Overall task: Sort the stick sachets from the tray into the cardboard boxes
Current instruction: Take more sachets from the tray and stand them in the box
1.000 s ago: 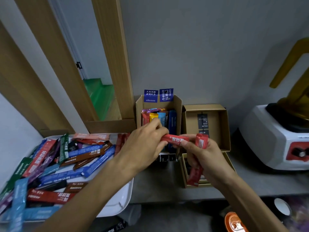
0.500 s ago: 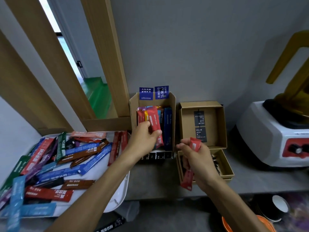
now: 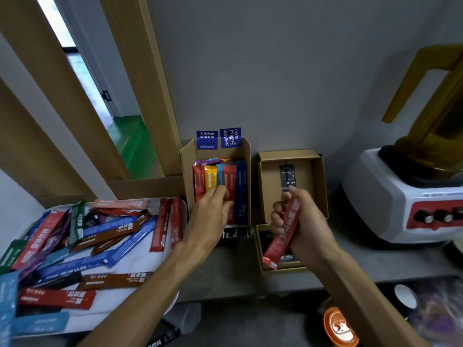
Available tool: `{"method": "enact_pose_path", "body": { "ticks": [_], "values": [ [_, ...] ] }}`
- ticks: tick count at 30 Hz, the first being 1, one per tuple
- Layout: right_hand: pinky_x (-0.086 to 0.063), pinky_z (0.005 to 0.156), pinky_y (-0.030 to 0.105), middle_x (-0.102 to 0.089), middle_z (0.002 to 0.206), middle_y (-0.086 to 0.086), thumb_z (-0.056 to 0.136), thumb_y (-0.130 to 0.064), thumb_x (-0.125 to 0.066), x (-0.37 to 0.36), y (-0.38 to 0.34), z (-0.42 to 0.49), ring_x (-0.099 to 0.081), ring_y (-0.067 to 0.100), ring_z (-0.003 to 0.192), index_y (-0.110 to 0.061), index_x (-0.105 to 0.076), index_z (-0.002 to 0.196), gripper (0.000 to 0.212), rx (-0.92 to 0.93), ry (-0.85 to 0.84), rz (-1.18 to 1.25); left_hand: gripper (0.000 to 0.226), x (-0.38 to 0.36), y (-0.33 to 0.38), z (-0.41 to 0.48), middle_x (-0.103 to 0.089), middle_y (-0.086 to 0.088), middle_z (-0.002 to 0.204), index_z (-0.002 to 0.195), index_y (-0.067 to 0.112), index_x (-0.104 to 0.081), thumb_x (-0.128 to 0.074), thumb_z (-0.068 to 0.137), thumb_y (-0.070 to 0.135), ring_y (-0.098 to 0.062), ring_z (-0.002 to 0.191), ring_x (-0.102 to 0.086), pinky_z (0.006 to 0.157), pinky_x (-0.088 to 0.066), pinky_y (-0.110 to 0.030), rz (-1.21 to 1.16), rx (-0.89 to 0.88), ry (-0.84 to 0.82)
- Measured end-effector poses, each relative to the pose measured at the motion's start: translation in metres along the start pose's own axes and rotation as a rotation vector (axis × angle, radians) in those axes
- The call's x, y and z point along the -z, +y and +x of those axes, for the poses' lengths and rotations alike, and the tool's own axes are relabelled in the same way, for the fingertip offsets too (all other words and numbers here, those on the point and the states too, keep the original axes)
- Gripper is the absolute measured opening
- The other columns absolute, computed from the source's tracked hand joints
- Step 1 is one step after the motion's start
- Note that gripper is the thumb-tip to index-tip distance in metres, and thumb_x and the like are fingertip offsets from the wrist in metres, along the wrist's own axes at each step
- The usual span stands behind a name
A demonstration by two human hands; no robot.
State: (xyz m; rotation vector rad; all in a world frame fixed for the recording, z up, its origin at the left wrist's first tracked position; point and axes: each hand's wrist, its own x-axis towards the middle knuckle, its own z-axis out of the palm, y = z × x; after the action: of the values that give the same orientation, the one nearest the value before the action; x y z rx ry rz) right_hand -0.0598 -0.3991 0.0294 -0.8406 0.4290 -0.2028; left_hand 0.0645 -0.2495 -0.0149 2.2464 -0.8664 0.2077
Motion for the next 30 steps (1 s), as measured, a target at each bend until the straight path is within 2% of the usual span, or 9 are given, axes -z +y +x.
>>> {"method": "enact_pose_path", "body": {
  "ticks": [3,6,9,12,15,19,21,24,30],
  "values": [
    [-0.038,0.053,0.023,-0.048,0.071,0.001,0.097,-0.039,-0.05,-0.011,-0.01,0.0,-0.043,0.011,0.056,-0.016,-0.051,0.084,0.027,0.048,-0.071,0.057,0.01,0.018,0.032,-0.028,-0.062,0.009,0.092,0.097,0.022,-0.061,-0.06,0.095,0.031,-0.001,0.084,-0.061,0.07,-0.05,-0.012,-0.301,0.092,0.023],
    [-0.038,0.055,0.024,-0.046,0.071,0.001,0.1,-0.041,-0.045,-0.029,-0.016,0.001,-0.042,0.012,0.057,-0.015,-0.05,0.083,0.031,0.081,-0.137,0.105,0.027,0.03,0.067,-0.064,-0.069,0.011,0.093,0.102,0.031,-0.065,-0.055,0.088,0.052,-0.001,0.086,-0.065,0.073,-0.05,-0.014,-0.646,0.287,-0.201],
    [-0.048,0.064,0.027,-0.053,0.075,0.005,0.102,-0.042,-0.042,-0.049,-0.014,0.004,-0.052,0.016,0.064,-0.011,-0.053,0.086,0.037,0.055,-0.206,0.045,0.025,0.031,0.075,-0.076,-0.073,0.0,0.084,0.1,0.024,-0.07,-0.06,0.086,0.043,-0.01,0.073,-0.068,0.063,-0.05,-0.018,-0.906,0.415,-0.114],
    [-0.054,0.073,0.025,-0.066,0.078,-0.001,0.103,-0.041,-0.041,-0.059,-0.021,0.003,-0.066,0.014,0.075,-0.005,-0.061,0.094,0.042,0.156,-0.188,-0.534,0.026,0.041,0.064,-0.08,-0.071,-0.002,0.08,0.1,0.022,-0.069,-0.058,0.086,0.041,-0.012,0.07,-0.067,0.06,-0.051,-0.019,-0.941,0.476,0.039],
    [-0.046,0.052,0.012,-0.066,0.067,-0.01,0.099,-0.041,-0.048,-0.067,-0.034,0.004,-0.061,-0.003,0.058,-0.008,-0.065,0.095,0.037,0.228,-0.195,-1.022,0.022,0.049,0.048,-0.09,-0.07,0.004,0.076,0.101,0.029,-0.069,-0.057,0.087,0.042,-0.009,0.069,-0.067,0.06,-0.052,-0.017,-0.709,0.403,0.18],
    [-0.044,0.048,0.018,-0.067,0.07,0.0,0.097,-0.035,-0.059,-0.086,-0.04,0.008,-0.057,0.003,0.053,-0.007,-0.067,0.096,0.03,0.14,-0.221,-1.025,0.04,0.054,0.031,-0.096,-0.066,0.024,0.098,0.12,0.029,-0.061,-0.062,0.082,0.04,0.006,0.087,-0.068,0.073,-0.049,-0.001,-0.378,0.299,0.311],
    [-0.048,0.052,0.022,-0.072,0.089,0.008,0.099,-0.028,-0.058,-0.093,-0.043,0.012,-0.062,0.008,0.064,-0.01,-0.067,0.103,0.02,0.168,-0.231,-1.076,0.048,0.059,0.033,-0.097,-0.071,0.024,0.096,0.122,0.031,-0.064,-0.07,0.075,0.037,0.007,0.094,-0.068,0.074,-0.052,-0.007,-0.605,0.372,0.325],
    [-0.052,0.056,0.02,-0.068,0.107,0.004,0.099,-0.02,-0.058,-0.099,-0.051,0.015,-0.069,0.005,0.077,-0.023,-0.059,0.121,0.022,0.208,-0.319,-1.233,0.039,0.061,0.035,-0.095,-0.075,0.001,0.096,0.111,0.026,-0.067,-0.072,0.073,0.035,-0.015,0.087,-0.073,0.069,-0.056,-0.023,-1.042,0.564,0.311],
    [-0.057,0.064,0.022,-0.076,0.097,0.009,0.091,-0.02,-0.065,-0.104,-0.049,0.019,-0.072,0.019,0.092,-0.011,-0.06,0.117,0.027,0.101,-0.297,-0.928,0.021,0.07,0.028,-0.09,-0.075,-0.005,0.091,0.098,0.01,-0.069,-0.068,0.078,0.016,-0.021,0.087,-0.073,0.072,-0.056,-0.03,-1.303,0.67,0.345]
  ]
}}
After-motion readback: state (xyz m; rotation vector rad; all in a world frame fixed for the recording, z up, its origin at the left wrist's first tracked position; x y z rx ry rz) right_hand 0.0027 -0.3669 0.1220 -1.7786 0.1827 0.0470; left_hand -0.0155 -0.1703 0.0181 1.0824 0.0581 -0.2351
